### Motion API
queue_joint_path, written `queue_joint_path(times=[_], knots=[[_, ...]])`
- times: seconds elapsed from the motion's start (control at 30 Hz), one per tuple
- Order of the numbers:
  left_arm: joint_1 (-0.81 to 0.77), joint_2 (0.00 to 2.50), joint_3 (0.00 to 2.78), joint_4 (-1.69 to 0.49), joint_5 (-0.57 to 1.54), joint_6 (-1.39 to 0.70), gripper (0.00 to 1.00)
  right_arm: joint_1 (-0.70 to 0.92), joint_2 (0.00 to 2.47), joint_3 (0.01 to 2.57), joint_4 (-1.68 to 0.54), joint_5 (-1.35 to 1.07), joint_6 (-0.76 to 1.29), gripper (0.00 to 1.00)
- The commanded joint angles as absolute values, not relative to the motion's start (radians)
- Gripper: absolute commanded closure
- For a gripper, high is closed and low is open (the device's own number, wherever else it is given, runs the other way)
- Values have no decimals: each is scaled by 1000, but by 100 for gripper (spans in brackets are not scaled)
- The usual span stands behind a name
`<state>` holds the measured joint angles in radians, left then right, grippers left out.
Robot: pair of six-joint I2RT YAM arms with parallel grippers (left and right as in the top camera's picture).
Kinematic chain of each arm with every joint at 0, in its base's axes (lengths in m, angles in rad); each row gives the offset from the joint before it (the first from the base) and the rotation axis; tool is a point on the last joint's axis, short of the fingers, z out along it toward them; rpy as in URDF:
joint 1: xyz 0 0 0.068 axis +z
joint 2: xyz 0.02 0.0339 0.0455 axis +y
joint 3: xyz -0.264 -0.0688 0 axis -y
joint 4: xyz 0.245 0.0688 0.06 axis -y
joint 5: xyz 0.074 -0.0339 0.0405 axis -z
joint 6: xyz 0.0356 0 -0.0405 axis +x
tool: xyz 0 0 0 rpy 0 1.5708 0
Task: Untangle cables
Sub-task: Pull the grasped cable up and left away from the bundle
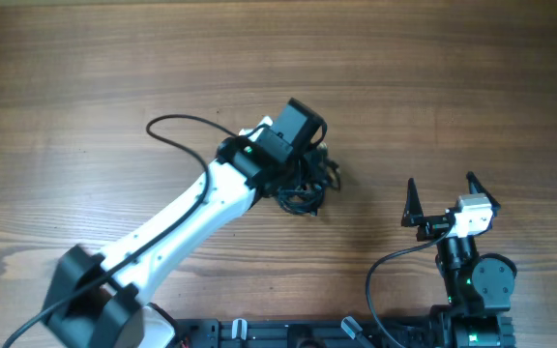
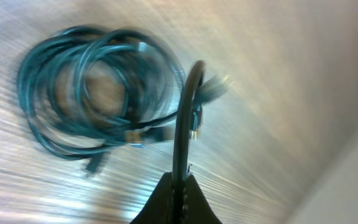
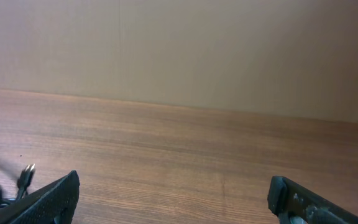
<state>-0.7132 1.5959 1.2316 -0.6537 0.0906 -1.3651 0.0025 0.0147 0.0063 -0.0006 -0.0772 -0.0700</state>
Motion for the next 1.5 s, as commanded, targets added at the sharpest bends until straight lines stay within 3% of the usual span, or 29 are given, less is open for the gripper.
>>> queue_joint_path(times=[0.0, 0.27, 0.63, 0.83, 0.93, 1.1, 1.47], knots=[[-709, 1482, 1258, -536, 68, -1179, 96, 6, 9, 6, 1, -67, -78, 0], [-680, 1380, 1258, -444, 17, -1132, 96, 6, 9, 6, 1, -67, -78, 0], [-443, 1126, 1258, -425, 36, -1106, 96, 6, 9, 6, 1, -67, -78, 0], [-440, 1119, 1258, -452, -39, -1106, 96, 6, 9, 6, 1, -67, -78, 0], [-440, 1119, 1258, -565, -99, -1105, 96, 6, 9, 6, 1, -67, -78, 0], [-440, 1120, 1258, -619, -137, -911, 96, 6, 9, 6, 1, -67, -78, 0], [-427, 1120, 1258, -704, -162, -841, 96, 6, 9, 6, 1, -67, -78, 0]])
